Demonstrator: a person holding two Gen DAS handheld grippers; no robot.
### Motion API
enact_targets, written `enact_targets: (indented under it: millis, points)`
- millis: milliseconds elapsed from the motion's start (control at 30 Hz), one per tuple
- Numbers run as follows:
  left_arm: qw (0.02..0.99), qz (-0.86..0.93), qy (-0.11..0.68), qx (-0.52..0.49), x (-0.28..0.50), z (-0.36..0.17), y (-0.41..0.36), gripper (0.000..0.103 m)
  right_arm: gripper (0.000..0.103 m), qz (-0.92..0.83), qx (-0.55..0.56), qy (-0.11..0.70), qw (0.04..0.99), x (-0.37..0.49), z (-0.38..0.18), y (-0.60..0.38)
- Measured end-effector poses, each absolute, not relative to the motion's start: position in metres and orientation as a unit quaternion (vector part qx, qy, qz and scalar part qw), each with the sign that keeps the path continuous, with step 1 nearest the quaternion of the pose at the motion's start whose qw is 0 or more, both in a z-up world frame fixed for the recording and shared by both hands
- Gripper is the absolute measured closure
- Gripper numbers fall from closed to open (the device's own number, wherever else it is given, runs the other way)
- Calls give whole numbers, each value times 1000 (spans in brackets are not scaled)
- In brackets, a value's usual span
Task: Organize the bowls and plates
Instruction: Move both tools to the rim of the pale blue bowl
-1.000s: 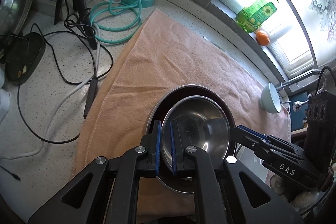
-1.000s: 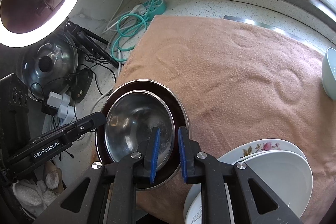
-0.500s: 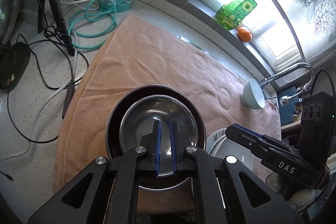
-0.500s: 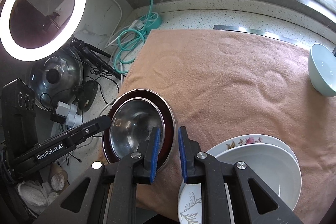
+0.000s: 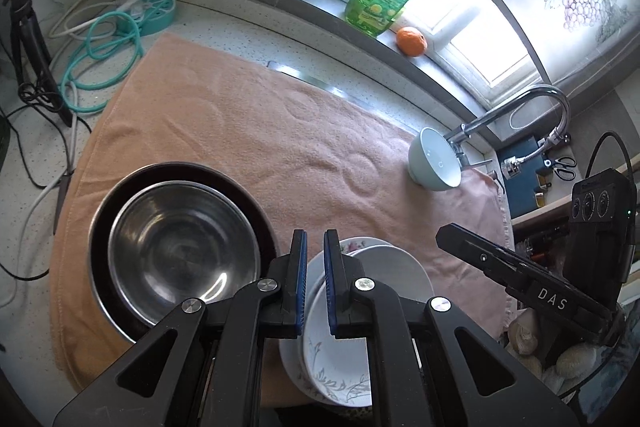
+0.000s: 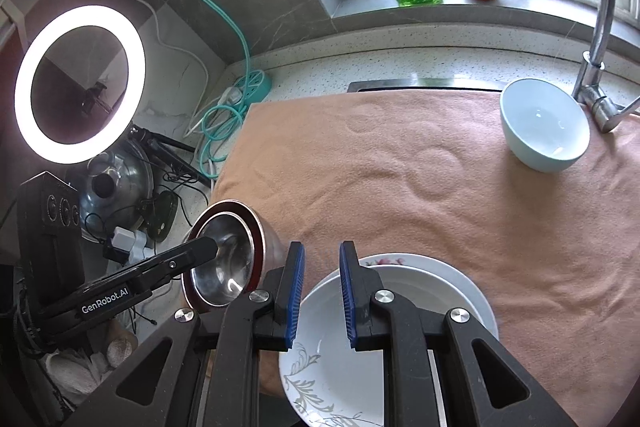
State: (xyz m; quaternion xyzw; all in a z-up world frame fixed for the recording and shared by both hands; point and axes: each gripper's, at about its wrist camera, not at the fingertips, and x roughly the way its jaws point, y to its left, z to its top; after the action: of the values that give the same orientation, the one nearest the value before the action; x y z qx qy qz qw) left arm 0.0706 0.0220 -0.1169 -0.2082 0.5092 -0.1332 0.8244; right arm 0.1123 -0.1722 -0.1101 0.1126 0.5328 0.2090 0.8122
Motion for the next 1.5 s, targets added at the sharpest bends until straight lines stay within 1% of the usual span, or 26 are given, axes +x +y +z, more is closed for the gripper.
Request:
enact_targets:
  millis: [500,967,1300,1500]
  points:
    - [824,-170,510,-178,85,-108,-61,96,87,148,131,510,837,116,-108,-281]
    - [824,-195,513,-140,125,-110,-137,96,87,103,136,494,853,140,-115,-358]
    - [819,-183,532,-113,173,-127,-164,96,87,86,158,500,847,168,-132,-386]
    - [810,-180,547,-114,201,-138,-168,96,87,83,185,505,839,191,-140,-393]
